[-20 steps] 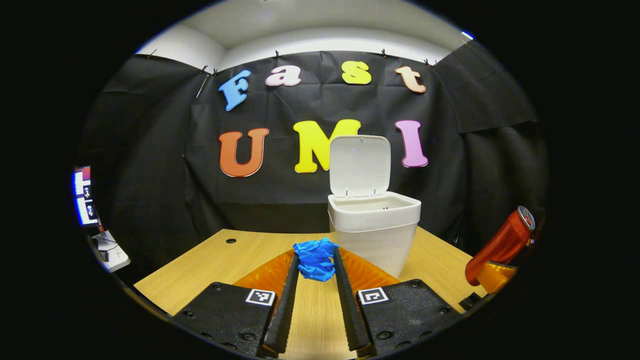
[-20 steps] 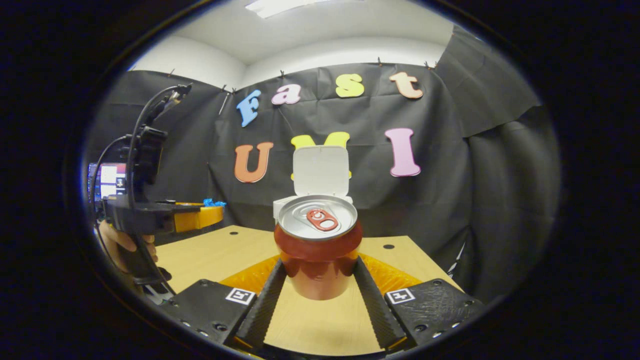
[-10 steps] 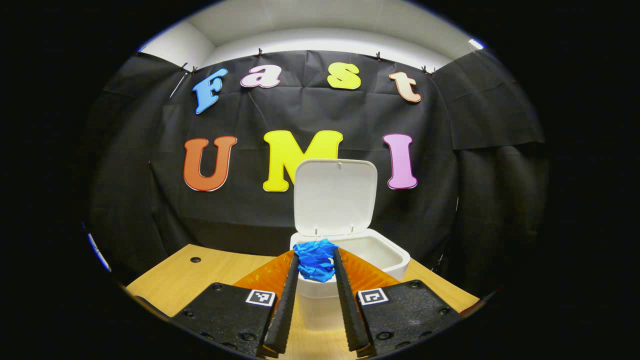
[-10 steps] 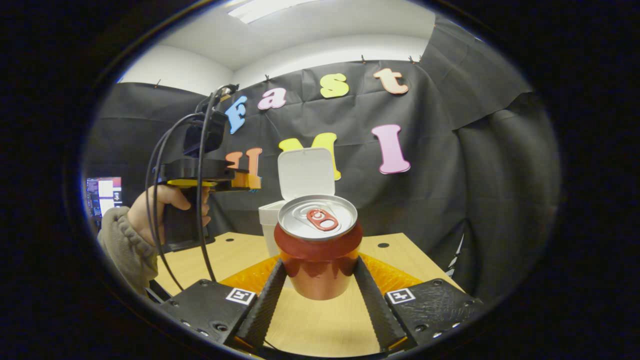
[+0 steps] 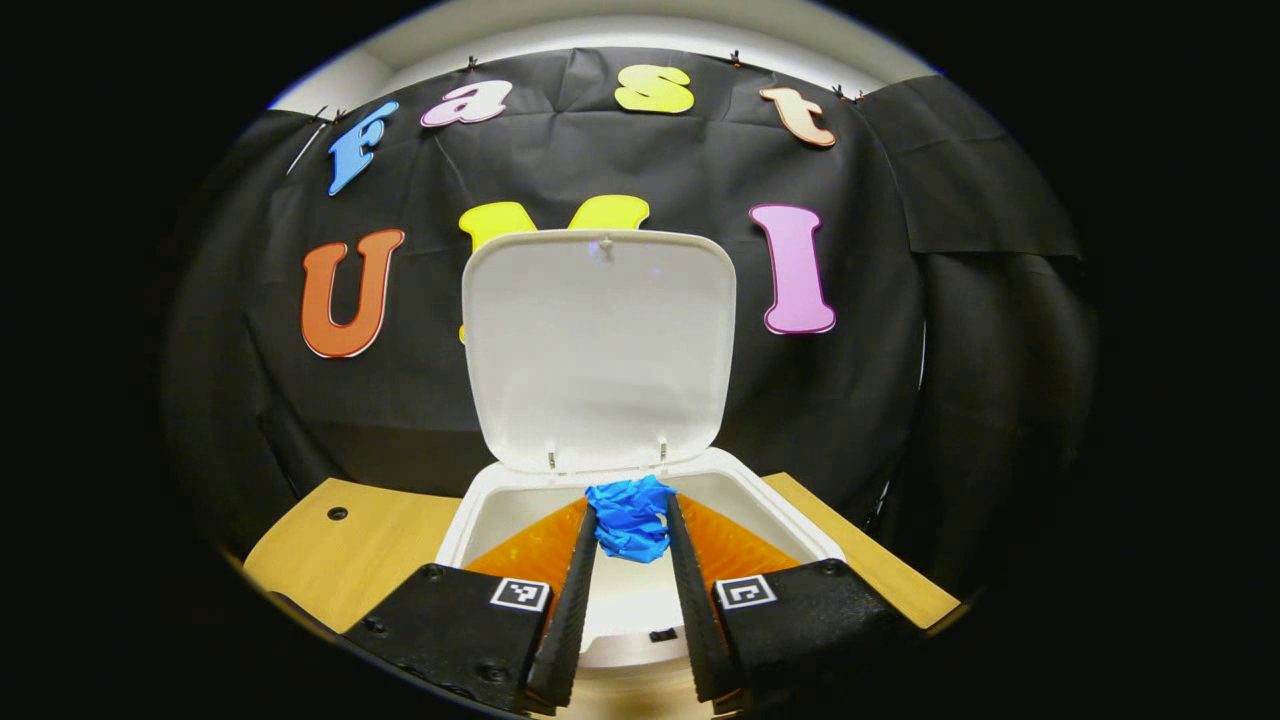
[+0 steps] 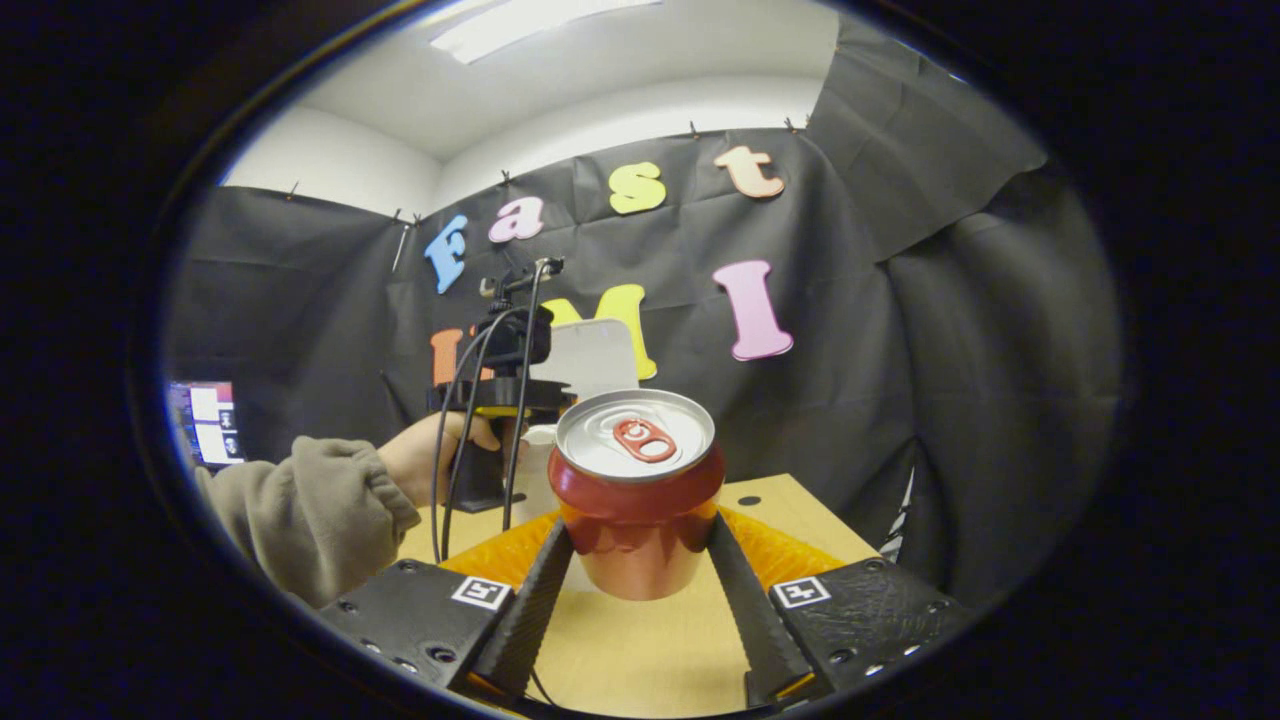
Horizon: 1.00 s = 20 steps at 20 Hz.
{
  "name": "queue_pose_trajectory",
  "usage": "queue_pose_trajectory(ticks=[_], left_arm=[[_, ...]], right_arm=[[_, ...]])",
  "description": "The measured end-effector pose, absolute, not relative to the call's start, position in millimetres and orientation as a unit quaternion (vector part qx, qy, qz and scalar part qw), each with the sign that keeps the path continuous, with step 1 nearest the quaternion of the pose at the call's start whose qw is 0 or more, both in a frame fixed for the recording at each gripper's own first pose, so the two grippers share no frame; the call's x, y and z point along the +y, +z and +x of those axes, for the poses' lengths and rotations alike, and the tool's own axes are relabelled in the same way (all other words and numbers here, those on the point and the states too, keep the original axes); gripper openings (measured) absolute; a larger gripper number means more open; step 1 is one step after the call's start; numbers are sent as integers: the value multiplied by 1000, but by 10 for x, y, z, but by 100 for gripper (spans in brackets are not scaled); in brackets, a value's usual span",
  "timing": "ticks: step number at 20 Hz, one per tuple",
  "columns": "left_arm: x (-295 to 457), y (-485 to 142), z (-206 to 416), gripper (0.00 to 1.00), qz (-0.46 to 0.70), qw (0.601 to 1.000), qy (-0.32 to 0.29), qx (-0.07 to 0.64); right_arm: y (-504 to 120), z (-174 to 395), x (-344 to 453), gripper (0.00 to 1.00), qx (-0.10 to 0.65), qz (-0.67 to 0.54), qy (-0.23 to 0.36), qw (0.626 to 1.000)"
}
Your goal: Press the lid of the desktop garbage bin to open it, pick up the crumpled paper on the desktop and throw it into the bin, then pick up the pop can on the desktop and drop it into the bin, and finally close the garbage bin lid.
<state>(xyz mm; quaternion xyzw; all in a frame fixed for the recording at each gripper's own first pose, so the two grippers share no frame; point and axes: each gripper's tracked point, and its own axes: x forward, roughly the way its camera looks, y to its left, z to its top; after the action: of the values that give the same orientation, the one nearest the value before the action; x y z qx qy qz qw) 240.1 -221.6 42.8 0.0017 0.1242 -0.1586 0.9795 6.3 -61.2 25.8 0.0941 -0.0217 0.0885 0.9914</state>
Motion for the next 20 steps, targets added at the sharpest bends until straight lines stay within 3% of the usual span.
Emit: queue_pose_trajectory(ticks=[12,14,17,20], left_arm=[[-2336,457,2327,48,23,976,-185,109],[-2350,532,2257,51,13,977,-193,89],[-2302,558,2218,73,0,978,-194,78],[-2228,495,2128,81,-8,979,-187,81]], right_arm=[[103,174,-578,80,-2,94,92,991],[94,182,-554,80,1,96,96,991],[58,218,-557,80,5,94,95,991],[12,250,-528,80,11,91,95,991]])
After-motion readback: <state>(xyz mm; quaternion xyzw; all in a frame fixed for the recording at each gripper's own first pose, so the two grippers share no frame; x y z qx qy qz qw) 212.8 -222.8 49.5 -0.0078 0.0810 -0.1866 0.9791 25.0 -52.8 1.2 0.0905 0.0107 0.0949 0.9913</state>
